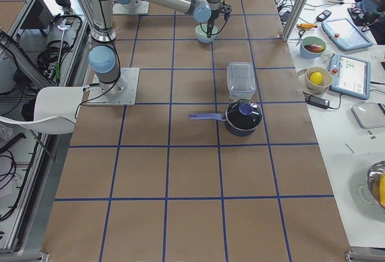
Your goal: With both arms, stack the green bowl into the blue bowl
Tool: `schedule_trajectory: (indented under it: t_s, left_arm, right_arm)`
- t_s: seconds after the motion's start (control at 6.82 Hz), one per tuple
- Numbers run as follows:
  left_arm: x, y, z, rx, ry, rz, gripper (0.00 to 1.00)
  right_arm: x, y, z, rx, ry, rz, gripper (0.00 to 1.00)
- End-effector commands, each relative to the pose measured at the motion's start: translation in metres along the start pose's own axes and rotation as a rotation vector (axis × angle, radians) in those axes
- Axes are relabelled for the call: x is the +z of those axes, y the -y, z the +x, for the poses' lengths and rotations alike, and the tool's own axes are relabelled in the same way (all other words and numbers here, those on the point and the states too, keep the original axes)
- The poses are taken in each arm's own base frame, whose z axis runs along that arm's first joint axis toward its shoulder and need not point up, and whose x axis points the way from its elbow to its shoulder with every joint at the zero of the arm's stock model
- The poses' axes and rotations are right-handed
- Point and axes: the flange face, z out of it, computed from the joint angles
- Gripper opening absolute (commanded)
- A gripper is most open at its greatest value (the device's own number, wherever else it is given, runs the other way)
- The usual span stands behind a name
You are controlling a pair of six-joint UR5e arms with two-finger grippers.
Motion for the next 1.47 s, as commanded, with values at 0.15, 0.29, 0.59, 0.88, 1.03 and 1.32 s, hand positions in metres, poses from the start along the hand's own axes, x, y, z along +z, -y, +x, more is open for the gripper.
schedule_trajectory:
  t_s: [0.15, 0.29, 0.59, 0.88, 1.03, 1.32]
  left_arm:
    - [-0.002, 0.000, 0.000, 0.000, 0.000, 0.006, 1.00]
    - [-0.004, -0.002, -0.001, -0.002, 0.000, 0.006, 1.00]
    - [-0.004, -0.002, -0.002, -0.003, 0.001, 0.008, 1.00]
    - [-0.003, -0.001, -0.002, -0.006, -0.002, 0.006, 1.00]
    - [-0.003, -0.001, -0.002, -0.006, -0.001, 0.005, 1.00]
    - [-0.003, -0.001, -0.002, -0.006, -0.001, 0.006, 1.00]
  right_arm:
    - [-0.137, -0.004, -0.011, -0.023, -0.044, -0.017, 1.00]
    - [-0.158, -0.014, -0.024, -0.076, -0.036, 0.009, 1.00]
    - [-0.160, -0.025, -0.012, -0.158, -0.059, 0.018, 1.00]
    - [-0.156, -0.057, 0.014, -0.173, -0.092, 0.018, 1.00]
    - [-0.155, -0.069, 0.024, -0.154, -0.078, 0.054, 1.00]
    - [-0.158, -0.053, 0.049, -0.159, -0.072, 0.046, 1.00]
